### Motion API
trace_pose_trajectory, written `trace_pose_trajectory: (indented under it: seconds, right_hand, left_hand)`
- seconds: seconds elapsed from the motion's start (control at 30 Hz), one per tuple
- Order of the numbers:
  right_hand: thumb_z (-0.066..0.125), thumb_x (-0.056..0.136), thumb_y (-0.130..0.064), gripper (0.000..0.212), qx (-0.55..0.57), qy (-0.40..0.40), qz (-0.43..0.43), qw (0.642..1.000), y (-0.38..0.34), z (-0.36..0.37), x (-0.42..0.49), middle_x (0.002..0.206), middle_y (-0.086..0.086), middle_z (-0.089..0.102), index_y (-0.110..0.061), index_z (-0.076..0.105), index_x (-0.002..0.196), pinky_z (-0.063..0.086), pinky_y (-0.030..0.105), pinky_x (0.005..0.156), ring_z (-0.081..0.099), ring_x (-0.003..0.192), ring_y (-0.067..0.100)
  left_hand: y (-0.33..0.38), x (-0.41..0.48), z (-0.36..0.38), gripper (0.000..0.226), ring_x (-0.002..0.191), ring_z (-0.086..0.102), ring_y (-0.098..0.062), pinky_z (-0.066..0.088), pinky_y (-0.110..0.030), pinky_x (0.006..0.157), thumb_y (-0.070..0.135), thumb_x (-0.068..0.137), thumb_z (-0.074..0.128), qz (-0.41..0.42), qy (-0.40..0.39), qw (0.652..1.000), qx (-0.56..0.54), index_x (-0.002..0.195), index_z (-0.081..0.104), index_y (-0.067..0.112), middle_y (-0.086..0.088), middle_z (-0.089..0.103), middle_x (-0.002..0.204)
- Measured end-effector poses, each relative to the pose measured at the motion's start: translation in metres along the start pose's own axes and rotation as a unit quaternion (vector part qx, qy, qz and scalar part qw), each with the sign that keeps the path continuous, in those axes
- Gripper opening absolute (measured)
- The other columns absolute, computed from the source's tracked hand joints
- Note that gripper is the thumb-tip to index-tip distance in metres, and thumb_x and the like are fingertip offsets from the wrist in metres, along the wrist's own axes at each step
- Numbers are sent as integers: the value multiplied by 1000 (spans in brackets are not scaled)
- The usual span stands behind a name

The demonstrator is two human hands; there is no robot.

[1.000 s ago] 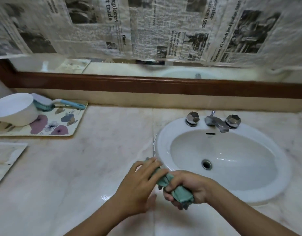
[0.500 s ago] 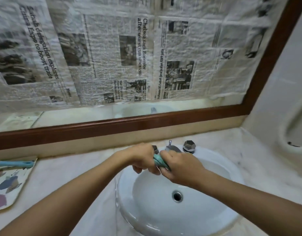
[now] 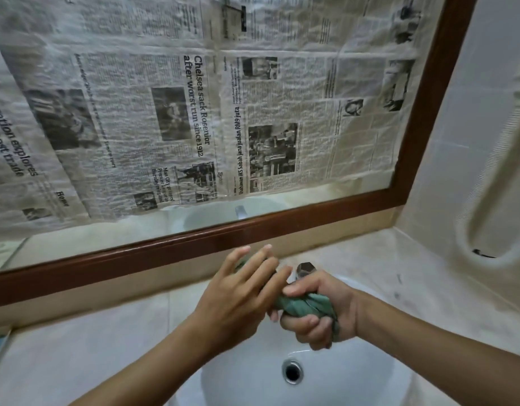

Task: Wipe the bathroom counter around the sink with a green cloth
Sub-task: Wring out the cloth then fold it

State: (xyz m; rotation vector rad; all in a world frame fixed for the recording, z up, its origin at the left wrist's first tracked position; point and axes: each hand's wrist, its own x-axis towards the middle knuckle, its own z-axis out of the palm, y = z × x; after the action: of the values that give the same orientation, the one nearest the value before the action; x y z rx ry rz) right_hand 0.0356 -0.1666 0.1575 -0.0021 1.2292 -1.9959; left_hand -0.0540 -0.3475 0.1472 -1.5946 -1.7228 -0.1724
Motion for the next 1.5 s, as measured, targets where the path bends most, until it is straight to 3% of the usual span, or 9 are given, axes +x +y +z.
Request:
trace_pose_trajectory:
  seconds: [0.17,0.27,0.4,0.53,0.63,0.77,1.0,1.37,1.5]
  right_hand:
    - [51,82,-35,24,1,-86,38,996,-7,-11,-3,47,-6,45,-12,59,86,21,13,37,27,34,5]
    - [53,75,-20,7,-14,22,39,999,-13,-19,-9,46,-7,37,-15,52,70,17,14,36,29,33,2]
    - [65,78,-5,30,-191,169,55,965,-19,-24,-17,45,-5,35,-17,42,63,21,13,37,27,35,6]
    - [71,75,-10,18,-514,362,52,776,-13,-37,-2,55,1,55,-15,54,74,42,24,41,51,43,16]
    - [58,75,-9,37,-653,378,30,656,9,-50,12,80,-1,49,-20,49,109,50,35,53,54,68,21]
    - [58,77,-10,44,-751,355,8,557,33,-60,25,77,6,50,-14,35,113,24,29,43,47,65,30]
    - [62,78,-18,58,-850,289,-55,437,33,-73,39,90,16,66,-8,33,128,26,31,51,61,76,40]
    - [61,78,-21,65,-869,275,-115,395,32,-74,37,88,12,69,-14,13,122,21,28,47,63,75,39]
    - [79,46,-22,75,-873,271,-131,384,30,-69,29,47,4,58,-13,29,100,4,14,48,53,36,30]
  left_hand:
    - [-21,37,22,7,48,49,-20,36,-28,40,11,76,66,62,30,987,-146,76,59,12,0,51,61]
    - [-33,49,26,18,35,47,-22,27,-19,37,25,73,49,66,-85,990,-88,59,54,15,1,51,48]
    - [-20,62,28,18,36,52,-25,27,-21,42,33,59,68,21,-223,974,-25,59,61,17,-1,57,49]
    - [9,71,40,15,76,59,-33,35,-29,60,23,82,57,-148,-383,909,-72,91,64,14,-12,64,90]
    - [26,52,63,15,72,52,-28,34,-28,61,14,82,52,-241,-425,852,-189,71,42,12,-14,56,79]
    - [43,24,84,26,46,41,-16,30,-23,46,9,73,54,-374,-450,738,-336,52,39,14,-1,44,52]
    - [57,11,84,34,37,24,-16,18,-23,46,0,76,61,-559,-365,526,-527,51,43,14,-5,33,45]
    - [59,16,70,44,39,17,-14,12,-19,44,0,78,58,-575,-362,448,-581,46,34,19,-3,27,42]
    - [61,17,64,40,37,17,-13,11,-18,42,2,80,57,-577,-349,428,-602,54,30,17,-1,26,41]
